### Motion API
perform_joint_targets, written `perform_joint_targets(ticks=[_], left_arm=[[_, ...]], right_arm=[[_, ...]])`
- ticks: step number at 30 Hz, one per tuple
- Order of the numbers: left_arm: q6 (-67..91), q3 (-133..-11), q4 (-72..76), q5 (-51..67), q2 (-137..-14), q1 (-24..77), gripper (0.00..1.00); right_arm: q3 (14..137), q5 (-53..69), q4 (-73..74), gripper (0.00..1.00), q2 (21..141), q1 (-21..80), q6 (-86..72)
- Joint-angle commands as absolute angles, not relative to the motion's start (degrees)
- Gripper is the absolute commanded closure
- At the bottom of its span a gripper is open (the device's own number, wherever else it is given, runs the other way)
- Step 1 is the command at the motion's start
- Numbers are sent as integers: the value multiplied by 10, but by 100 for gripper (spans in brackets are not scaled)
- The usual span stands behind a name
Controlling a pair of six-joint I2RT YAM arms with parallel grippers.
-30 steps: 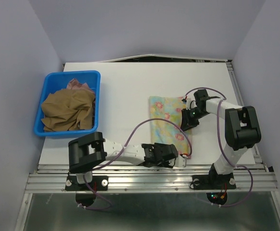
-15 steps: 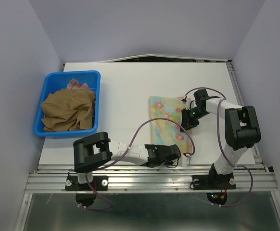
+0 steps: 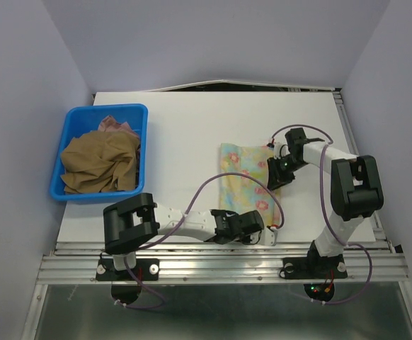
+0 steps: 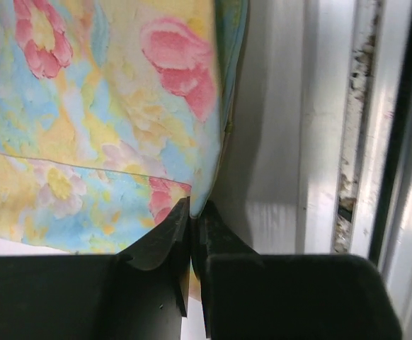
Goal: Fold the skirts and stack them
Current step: Fold the skirt
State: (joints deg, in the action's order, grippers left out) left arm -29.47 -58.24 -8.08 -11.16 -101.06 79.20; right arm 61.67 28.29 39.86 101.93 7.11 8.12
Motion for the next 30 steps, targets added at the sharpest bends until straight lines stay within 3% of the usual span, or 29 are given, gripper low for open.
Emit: perform_joint_targets(ticks=[1,5,11,16,18,23,30], left_arm=[[-289,-605,-166,-30,-964,796,100],[-293,-609,-187,-4,-966,795,100],[-279,-651,-243,60,-957,772,100],[-294,-696,-300,97,-944,766,100],[-293,-705,-321,113,-944,758,100],[-294,-741,-353,167,-944,726,100],[-322,-819,-403,192,-947,672,100]], right_arm=[[723,272,377,64,986,68,111],[810,309,365,59,1005,68,91],[842,399,332,57,1055,68,41],[836,354,239,41,1101,79,33],[857,345,240,40,1143,79,45],[854,366,269,42,1193,79,88],[788,403,305,57,1180,112,140]])
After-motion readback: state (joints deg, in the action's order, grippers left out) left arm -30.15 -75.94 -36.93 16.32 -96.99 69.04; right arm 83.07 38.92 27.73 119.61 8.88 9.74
